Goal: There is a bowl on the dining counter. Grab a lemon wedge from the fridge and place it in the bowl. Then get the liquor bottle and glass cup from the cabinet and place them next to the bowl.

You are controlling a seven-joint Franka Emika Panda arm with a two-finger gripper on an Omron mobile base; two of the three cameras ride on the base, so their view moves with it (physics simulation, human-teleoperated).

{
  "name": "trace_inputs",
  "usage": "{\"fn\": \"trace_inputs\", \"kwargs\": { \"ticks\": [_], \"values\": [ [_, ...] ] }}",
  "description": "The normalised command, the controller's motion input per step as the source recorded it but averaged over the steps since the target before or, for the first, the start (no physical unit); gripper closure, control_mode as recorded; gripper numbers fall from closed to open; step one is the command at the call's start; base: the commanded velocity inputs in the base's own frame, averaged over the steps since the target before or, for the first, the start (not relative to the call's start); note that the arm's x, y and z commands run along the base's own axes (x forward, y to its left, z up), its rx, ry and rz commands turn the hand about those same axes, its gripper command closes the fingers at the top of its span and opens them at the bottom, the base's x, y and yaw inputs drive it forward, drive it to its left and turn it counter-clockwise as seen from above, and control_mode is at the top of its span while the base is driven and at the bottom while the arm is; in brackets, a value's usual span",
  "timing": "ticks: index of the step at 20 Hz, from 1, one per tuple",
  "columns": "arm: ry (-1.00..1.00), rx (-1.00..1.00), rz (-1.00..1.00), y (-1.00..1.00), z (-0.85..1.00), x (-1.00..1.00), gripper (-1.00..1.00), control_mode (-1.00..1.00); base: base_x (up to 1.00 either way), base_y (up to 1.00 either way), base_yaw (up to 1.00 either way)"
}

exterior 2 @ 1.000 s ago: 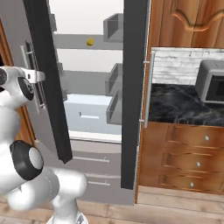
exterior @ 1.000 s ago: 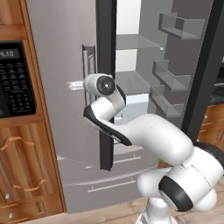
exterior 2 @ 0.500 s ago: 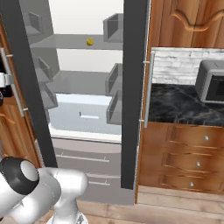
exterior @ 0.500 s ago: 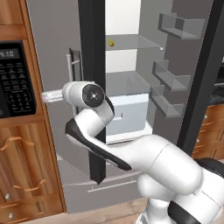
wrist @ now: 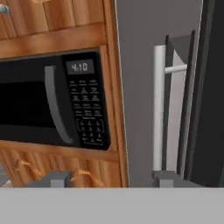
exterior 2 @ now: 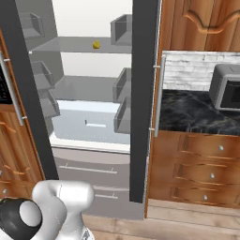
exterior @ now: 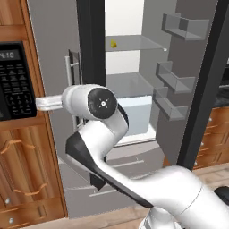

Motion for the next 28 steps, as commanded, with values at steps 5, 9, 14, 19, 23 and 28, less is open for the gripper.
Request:
{"fn": "trace_inputs", "kwargs": {
  "ticks": [5,9,14,19,23,28],
  "values": [
    [0.0,0.11,-0.16,-1.0,0.04,-0.55,-1.0,-1.0,0.0,0.0,0.0],
    [0.03,0.05,-0.15,-1.0,0.12,-0.04,-1.0,-1.0,0.0,0.0,0.0],
    [0.11,0.06,-0.14,-1.0,0.23,0.01,-1.0,-1.0,0.0,0.0,0.0],
    [0.14,0.07,-0.06,-0.98,0.19,0.29,-1.0,-1.0,0.0,0.0,0.0],
    [0.1,0.09,0.0,-0.68,0.02,0.53,-1.0,-1.0,0.0,0.0,0.0],
    [0.03,0.09,0.0,-0.3,-0.06,0.82,-1.0,-1.0,0.0,0.0,0.0]
  ]
}}
